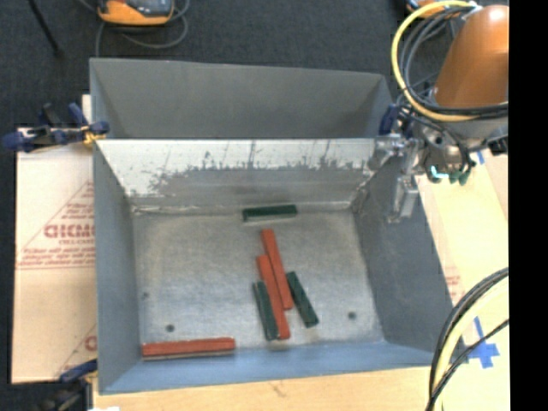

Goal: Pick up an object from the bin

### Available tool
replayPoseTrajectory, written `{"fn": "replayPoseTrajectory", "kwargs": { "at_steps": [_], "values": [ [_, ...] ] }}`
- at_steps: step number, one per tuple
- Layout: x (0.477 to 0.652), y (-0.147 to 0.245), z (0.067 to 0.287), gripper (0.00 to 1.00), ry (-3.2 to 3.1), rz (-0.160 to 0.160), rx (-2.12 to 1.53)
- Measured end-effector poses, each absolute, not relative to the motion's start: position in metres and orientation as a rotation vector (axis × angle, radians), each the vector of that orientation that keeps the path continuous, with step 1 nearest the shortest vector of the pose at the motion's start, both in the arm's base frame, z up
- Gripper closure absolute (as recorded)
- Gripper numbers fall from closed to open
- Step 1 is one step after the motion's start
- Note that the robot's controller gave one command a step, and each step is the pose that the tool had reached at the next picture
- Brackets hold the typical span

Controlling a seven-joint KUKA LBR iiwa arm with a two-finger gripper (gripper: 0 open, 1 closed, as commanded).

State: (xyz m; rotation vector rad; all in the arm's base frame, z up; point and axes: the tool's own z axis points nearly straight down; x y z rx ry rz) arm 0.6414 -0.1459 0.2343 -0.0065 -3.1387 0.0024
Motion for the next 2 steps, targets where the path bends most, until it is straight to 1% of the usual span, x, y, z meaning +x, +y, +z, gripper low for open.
{"fn": "replayPoseTrajectory", "kwargs": {
  "at_steps": [1, 2],
  "values": [
    [0.637, -0.044, 0.067, 0.0, -3.136, -0.004, -0.183],
    [0.597, 0.04, 0.101, 0.0, -3.121, -0.002, 0.387]
  ]
}}
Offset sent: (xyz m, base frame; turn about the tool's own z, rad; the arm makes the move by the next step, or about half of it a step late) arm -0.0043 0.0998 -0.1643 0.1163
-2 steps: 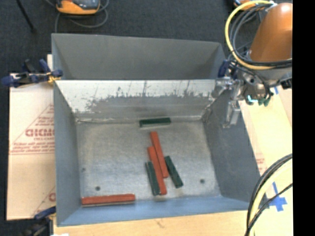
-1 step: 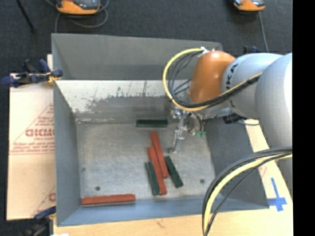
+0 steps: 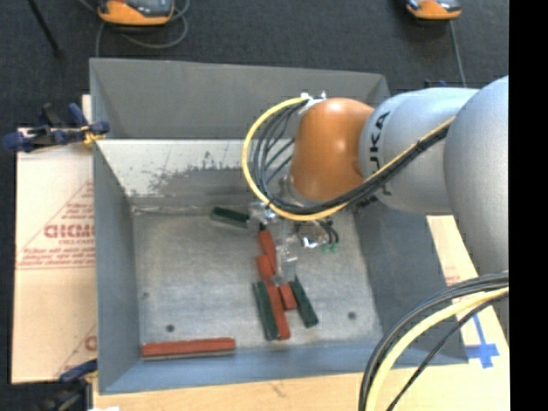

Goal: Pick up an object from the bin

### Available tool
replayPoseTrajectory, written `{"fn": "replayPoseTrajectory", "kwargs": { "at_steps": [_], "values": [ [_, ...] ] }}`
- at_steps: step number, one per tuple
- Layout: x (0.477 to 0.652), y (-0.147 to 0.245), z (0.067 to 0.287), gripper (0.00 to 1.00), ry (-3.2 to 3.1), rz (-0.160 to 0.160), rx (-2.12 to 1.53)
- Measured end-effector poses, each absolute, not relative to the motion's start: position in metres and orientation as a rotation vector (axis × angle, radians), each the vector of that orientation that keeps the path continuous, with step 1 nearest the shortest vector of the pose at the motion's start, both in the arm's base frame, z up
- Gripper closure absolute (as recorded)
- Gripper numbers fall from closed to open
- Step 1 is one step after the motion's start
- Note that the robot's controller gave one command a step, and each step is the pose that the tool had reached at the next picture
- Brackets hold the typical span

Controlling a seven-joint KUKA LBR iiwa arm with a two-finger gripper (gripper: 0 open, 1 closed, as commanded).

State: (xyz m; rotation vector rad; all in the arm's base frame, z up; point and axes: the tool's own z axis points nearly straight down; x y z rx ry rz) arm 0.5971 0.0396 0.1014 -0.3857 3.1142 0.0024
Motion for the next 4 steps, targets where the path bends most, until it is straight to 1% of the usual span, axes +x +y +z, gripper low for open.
{"fn": "replayPoseTrajectory", "kwargs": {
  "at_steps": [1, 2, 3, 4],
  "values": [
    [0.611, 0.025, 0.107, 0.0, 2.974, -0.004, -0.99],
    [0.622, 0.032, 0.073, 0.0, 2.757, -0.007, -1.483],
    [0.613, 0.035, 0.073, 0.0, 2.638, -0.007, -1.695],
    [0.613, 0.036, 0.073, 1.0, 2.639, -0.004, -1.689]
  ]
}}
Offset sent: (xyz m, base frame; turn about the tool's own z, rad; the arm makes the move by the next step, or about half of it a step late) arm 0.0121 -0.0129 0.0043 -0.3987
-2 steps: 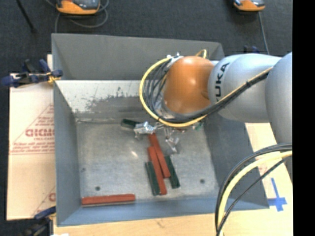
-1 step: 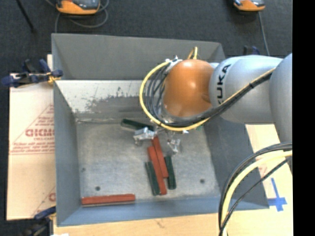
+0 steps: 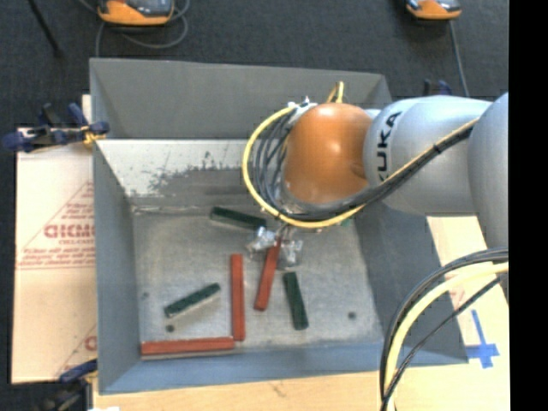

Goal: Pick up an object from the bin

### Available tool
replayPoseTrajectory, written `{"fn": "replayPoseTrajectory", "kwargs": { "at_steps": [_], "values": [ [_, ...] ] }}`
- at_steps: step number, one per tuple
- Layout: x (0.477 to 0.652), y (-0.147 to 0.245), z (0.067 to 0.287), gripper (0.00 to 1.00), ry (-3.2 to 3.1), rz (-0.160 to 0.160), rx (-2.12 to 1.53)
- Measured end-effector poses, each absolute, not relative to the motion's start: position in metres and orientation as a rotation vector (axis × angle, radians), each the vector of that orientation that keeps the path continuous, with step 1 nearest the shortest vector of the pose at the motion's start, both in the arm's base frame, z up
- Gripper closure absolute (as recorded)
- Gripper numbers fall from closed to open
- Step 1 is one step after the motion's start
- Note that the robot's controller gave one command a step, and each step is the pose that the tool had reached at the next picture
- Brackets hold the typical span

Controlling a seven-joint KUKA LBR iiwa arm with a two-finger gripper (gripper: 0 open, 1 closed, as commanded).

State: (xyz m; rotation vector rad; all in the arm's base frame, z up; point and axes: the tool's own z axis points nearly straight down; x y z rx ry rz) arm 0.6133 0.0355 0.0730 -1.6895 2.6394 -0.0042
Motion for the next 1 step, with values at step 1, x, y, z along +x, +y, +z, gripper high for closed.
{"fn": "replayPoseTrajectory", "kwargs": {
  "at_steps": [1],
  "values": [
    [0.6166, 0.0348, 0.1587, 1.0, 2.641, -0.009, -1.681]
  ]
}}
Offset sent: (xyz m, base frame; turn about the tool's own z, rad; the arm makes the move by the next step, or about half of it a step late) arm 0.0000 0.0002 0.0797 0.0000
